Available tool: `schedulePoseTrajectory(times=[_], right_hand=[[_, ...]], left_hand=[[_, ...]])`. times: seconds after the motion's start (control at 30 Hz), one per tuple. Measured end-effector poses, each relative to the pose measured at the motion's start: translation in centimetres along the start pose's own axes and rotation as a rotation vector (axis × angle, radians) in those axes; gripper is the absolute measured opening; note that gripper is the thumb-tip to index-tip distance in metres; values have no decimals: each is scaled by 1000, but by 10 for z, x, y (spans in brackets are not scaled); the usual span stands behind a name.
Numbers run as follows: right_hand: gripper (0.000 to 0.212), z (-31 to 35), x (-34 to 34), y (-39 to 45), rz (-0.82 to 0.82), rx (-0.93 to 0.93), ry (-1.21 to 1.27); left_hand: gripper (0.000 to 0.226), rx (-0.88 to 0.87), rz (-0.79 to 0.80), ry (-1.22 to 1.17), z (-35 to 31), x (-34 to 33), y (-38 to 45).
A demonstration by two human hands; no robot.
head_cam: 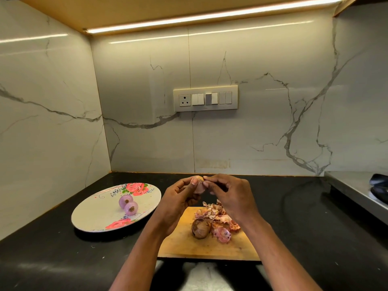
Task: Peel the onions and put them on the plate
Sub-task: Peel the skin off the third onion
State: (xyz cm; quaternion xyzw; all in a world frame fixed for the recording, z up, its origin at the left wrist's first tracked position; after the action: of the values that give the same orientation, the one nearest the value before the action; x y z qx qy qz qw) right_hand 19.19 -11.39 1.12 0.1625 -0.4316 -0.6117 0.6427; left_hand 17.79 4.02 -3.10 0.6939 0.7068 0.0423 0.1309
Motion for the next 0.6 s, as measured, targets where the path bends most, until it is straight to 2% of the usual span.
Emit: schedulePoseTrajectory(times=[0.13, 0.27, 0.6], right_hand=[[22, 11, -4, -3, -19, 104, -115], [13, 13, -4, -5, -19, 125, -133], [12, 14, -5, -4, -36, 127, -144]], left_hand=[[42, -15, -17, 45, 1, 2, 0], [42, -38, -1, 109, 1, 1, 1], [39, -88, 14, 181, -2, 0, 2]])
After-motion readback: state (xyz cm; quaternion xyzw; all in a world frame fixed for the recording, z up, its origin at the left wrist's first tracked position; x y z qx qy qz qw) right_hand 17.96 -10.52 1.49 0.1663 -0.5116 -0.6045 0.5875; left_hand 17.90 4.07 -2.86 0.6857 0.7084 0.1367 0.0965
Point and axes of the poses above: each hand's wrist, its own y-axis towards the middle knuckle, its own x-axis out of the back of the hand, z = x × y, the point moved 9 cm from there along y, towards the middle knuckle
